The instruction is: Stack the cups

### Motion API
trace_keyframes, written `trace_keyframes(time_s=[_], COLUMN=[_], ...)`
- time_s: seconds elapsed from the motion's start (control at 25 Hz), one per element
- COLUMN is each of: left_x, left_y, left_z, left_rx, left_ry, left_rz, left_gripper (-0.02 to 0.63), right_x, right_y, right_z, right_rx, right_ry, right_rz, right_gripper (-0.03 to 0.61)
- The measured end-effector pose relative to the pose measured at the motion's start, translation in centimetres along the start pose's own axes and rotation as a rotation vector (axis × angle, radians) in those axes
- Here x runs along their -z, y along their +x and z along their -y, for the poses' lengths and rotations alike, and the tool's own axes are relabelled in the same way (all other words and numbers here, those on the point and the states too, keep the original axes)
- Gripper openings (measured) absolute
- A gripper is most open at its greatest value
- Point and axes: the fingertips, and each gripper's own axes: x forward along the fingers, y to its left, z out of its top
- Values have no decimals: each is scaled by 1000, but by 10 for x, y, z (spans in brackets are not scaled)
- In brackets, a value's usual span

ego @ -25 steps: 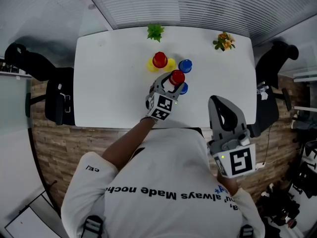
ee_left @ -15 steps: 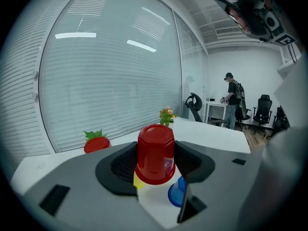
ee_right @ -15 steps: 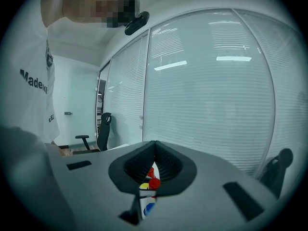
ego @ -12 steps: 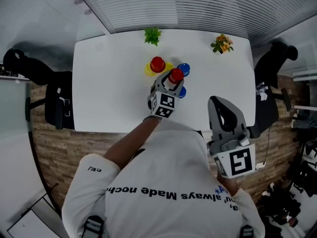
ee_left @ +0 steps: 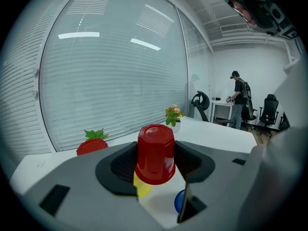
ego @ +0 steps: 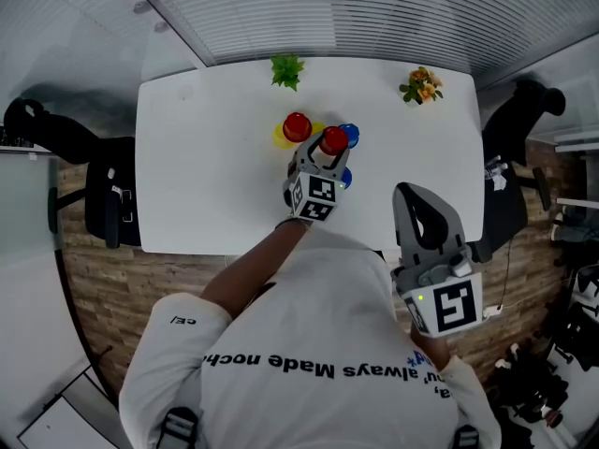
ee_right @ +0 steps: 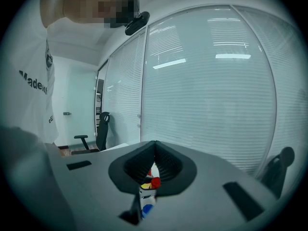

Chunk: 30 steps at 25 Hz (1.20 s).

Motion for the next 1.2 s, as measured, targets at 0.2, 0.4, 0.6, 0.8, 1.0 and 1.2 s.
trace_keyframes(time_s=[0.2, 0.4, 0.6, 0.8, 1.0, 1.2], left_x=[-1, 2, 1, -1, 2, 5], left_y=[9, 18, 25, 27, 29, 33], left_z=[-1, -3, -4, -6, -8, -9], left_rx=[-3, -9, -22, -38, -53, -53], left_ry=[-11, -18, -20, -16, -18, -19], left_rz=[-7, -14, -14, -10, -17, -23], left_gripper=[256, 256, 256, 256, 256, 256], right_x=[-1, 2, 5, 4, 6, 7], right_y=[4, 7, 9, 7, 8, 10], right_z=[4, 9, 12, 13, 15, 15], right_rx=[-1, 1, 1, -1, -2, -9], right_ry=[3, 7, 11, 13, 15, 16], right_rz=[-4, -10, -16, -18, -22, -25], right_gripper=[8, 8, 8, 8, 8, 8])
